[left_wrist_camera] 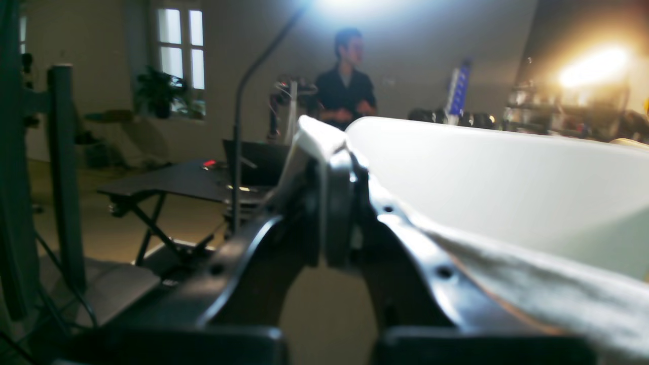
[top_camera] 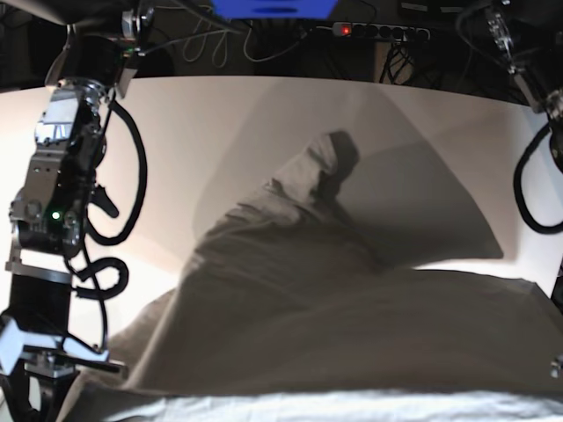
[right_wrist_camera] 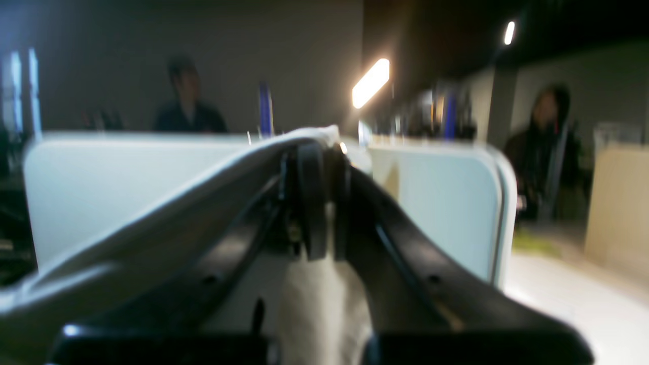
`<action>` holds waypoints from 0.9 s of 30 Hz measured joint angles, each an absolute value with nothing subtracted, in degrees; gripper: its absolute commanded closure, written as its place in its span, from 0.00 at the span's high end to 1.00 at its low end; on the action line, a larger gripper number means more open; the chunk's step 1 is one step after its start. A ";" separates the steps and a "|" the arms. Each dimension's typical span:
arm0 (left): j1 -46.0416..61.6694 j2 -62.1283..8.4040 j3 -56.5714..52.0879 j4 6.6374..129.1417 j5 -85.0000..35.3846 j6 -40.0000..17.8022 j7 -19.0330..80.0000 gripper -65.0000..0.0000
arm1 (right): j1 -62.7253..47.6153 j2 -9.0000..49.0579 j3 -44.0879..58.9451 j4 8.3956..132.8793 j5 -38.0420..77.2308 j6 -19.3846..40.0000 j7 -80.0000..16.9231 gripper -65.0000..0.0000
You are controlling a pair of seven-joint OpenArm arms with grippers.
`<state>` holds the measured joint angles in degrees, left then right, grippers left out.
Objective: Layout the t-shirt on the table in an organized manner, then fold the t-shirt properly
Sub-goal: 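Lift the shirt with both grippers and shake it flat over the table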
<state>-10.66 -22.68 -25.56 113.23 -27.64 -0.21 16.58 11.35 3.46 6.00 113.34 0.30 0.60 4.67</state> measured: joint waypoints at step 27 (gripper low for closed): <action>0.64 -14.37 -39.13 114.52 -34.20 -0.12 16.75 0.01 | 12.99 5.39 1.87 107.00 0.05 0.64 15.64 0.00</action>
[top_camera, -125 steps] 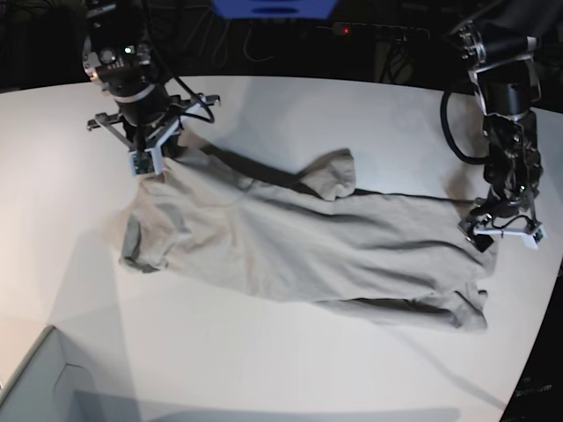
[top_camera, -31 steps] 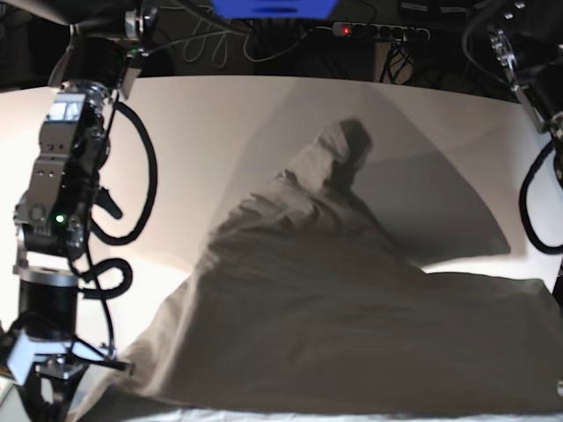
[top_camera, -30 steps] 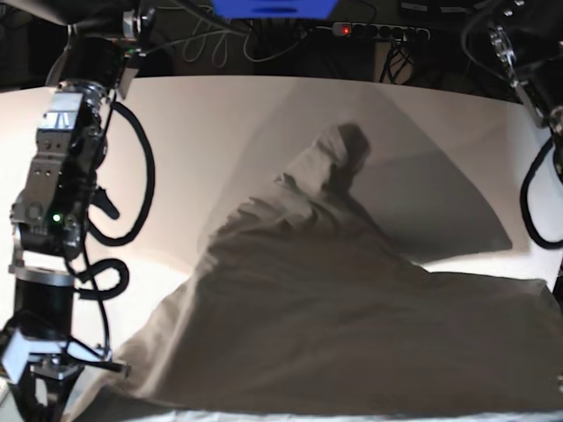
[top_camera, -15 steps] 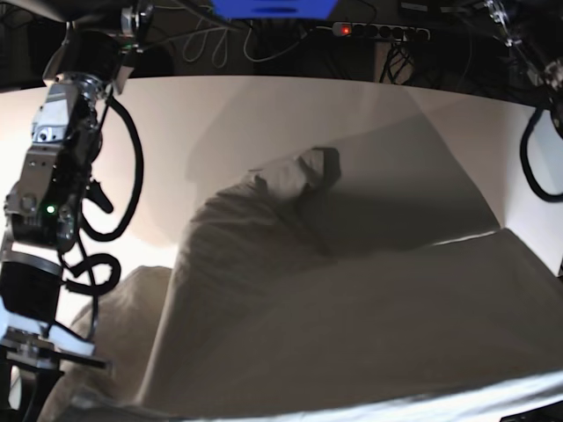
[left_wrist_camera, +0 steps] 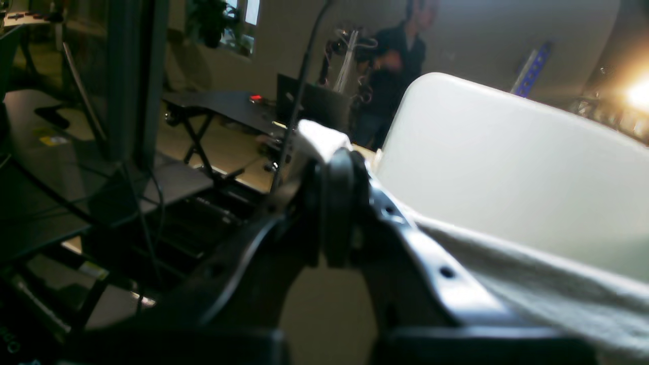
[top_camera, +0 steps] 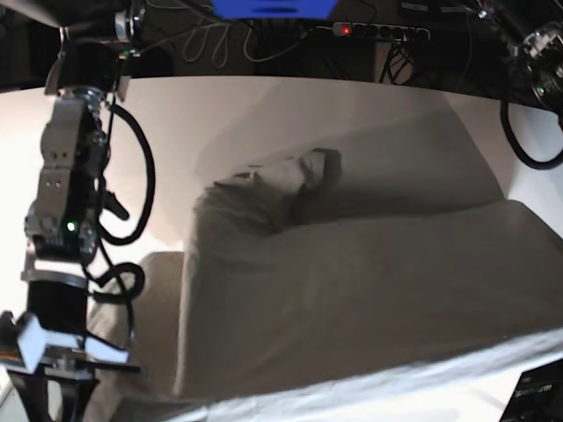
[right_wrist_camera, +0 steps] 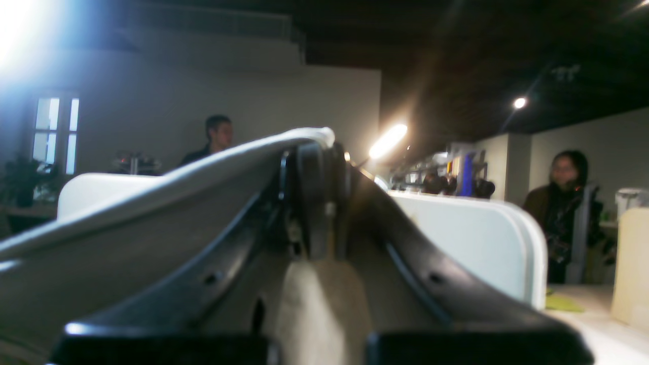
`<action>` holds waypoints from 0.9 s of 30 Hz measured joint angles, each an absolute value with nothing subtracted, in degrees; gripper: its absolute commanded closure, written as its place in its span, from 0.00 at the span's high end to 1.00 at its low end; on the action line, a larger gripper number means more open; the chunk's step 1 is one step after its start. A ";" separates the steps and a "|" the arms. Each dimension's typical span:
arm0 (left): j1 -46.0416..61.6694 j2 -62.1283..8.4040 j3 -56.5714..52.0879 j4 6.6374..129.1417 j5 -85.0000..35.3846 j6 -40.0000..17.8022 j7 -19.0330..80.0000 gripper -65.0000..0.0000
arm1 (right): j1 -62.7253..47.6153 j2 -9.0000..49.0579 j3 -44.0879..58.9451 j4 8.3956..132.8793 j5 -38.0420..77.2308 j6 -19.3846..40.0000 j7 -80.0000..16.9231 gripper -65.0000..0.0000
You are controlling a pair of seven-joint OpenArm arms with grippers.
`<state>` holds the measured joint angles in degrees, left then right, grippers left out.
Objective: Layout the t-shirt on the table in an organized manner, then fold the t-shirt properly
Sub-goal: 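Lift the shirt with both grippers and shake it flat over the table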
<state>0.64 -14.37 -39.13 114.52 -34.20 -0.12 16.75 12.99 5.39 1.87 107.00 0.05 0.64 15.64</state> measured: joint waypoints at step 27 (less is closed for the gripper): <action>-43.44 -14.96 -20.12 48.69 -21.67 0.05 16.10 0.23 | 45.56 6.83 -1.06 36.18 0.03 0.64 6.09 0.10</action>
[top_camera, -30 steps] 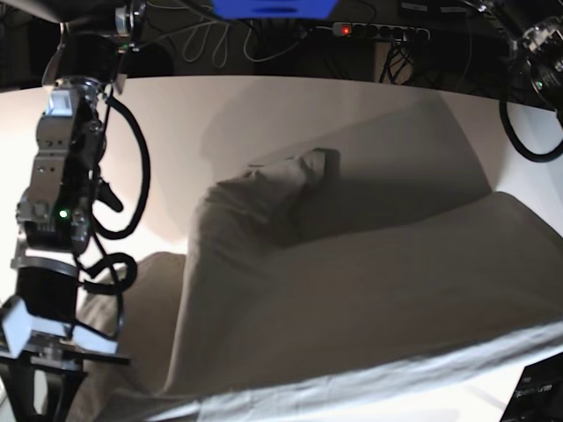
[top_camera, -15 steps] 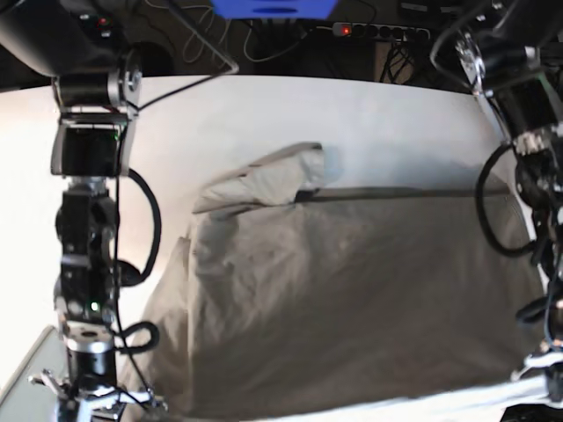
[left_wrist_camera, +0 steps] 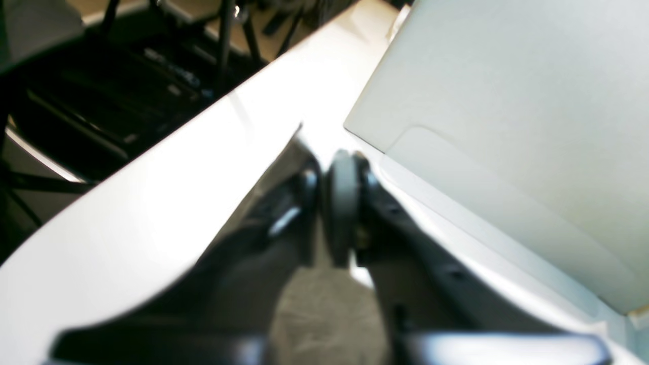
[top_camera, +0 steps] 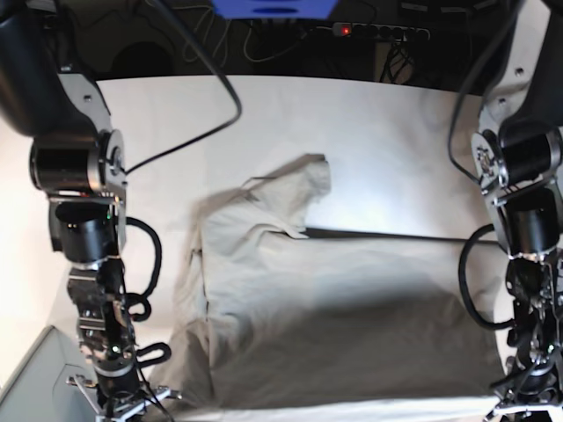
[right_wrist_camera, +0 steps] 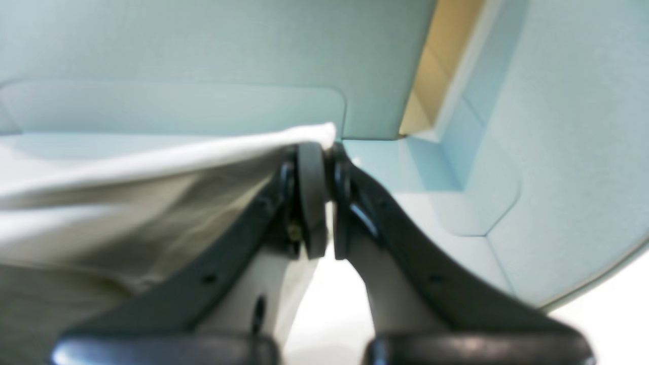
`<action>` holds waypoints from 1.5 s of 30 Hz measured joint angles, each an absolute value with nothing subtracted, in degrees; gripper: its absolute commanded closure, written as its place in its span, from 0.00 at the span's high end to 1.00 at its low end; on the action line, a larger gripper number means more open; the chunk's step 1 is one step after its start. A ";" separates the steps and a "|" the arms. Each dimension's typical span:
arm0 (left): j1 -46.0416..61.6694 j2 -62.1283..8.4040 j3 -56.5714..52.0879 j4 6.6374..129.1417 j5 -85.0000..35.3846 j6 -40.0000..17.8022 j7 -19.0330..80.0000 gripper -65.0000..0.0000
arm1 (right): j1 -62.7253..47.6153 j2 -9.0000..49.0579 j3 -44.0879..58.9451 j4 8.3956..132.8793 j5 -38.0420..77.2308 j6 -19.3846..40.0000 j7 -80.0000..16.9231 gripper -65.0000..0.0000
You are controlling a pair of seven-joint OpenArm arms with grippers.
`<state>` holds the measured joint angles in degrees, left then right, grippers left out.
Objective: Layout the t-shirt on the table in an organized manner, then fold the t-shirt properly
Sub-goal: 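Lift the shirt with both grippers and shake it flat over the table, then lower the shirt onto the table and smooth the collar with the right gripper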
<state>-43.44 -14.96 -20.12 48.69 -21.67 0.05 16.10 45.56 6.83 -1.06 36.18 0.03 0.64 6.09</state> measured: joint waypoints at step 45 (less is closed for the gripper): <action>-3.33 -17.80 -37.23 67.33 -22.04 -0.10 15.97 0.62 | -6.87 -4.75 -27.22 70.57 0.08 -0.01 -11.68 0.68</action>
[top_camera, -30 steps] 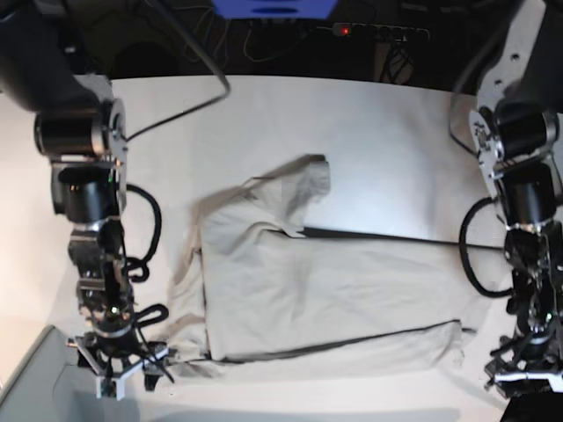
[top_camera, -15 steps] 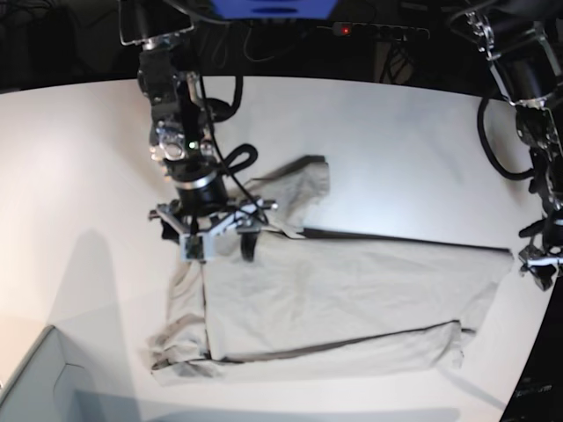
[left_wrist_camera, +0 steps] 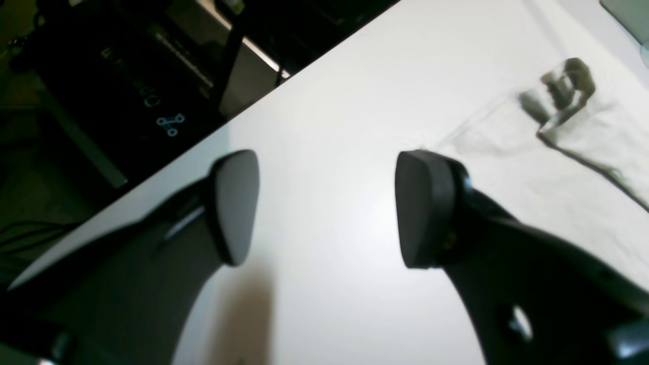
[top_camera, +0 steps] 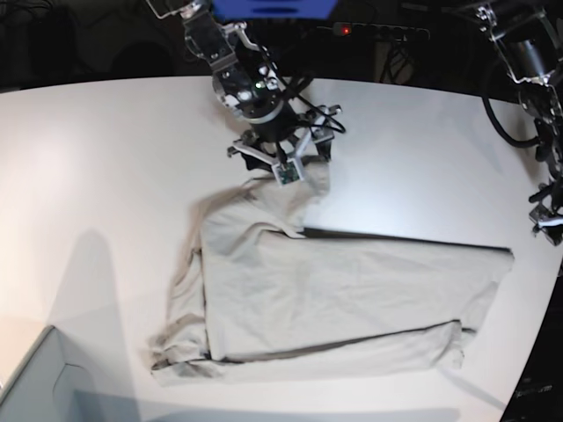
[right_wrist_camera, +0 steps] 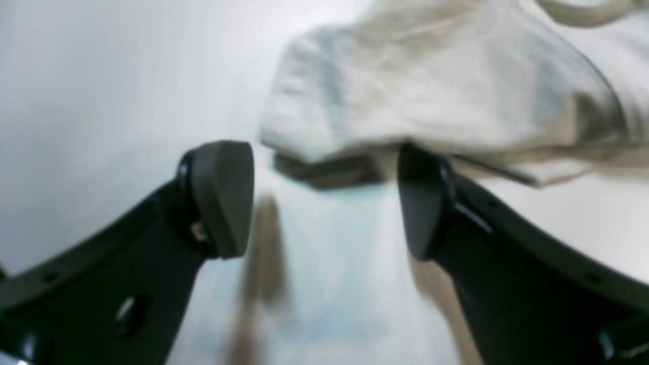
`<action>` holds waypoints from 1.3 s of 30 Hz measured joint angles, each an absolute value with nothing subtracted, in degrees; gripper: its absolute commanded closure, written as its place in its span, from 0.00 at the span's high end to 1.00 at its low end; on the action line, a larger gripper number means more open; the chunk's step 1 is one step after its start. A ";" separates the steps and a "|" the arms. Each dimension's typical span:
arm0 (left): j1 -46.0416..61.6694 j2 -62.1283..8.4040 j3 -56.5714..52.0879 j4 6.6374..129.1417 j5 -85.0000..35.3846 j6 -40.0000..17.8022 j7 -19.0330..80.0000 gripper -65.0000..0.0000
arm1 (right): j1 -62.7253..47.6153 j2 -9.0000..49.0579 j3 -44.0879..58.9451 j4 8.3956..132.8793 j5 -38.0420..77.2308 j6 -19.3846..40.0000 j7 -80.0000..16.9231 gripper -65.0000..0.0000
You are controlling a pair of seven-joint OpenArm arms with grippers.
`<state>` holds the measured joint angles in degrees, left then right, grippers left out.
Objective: Layout the t-shirt on the table in an organized manner, then fold the t-shirt properly
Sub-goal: 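Lower the shirt onto the table and smooth the collar with the right gripper, then grasp the shirt's two corners with the left and right grippers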
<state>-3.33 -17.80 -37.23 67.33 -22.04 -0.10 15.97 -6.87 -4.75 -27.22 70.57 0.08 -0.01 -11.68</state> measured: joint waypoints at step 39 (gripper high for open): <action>1.54 -15.59 -40.77 67.92 -22.04 -0.19 16.25 0.63 | -26.37 0.91 3.27 102.45 0.25 0.23 -12.16 0.00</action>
<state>1.54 -15.59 -40.77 67.92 -22.04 -0.19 16.25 -26.37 0.91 3.27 102.45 0.25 0.23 -12.16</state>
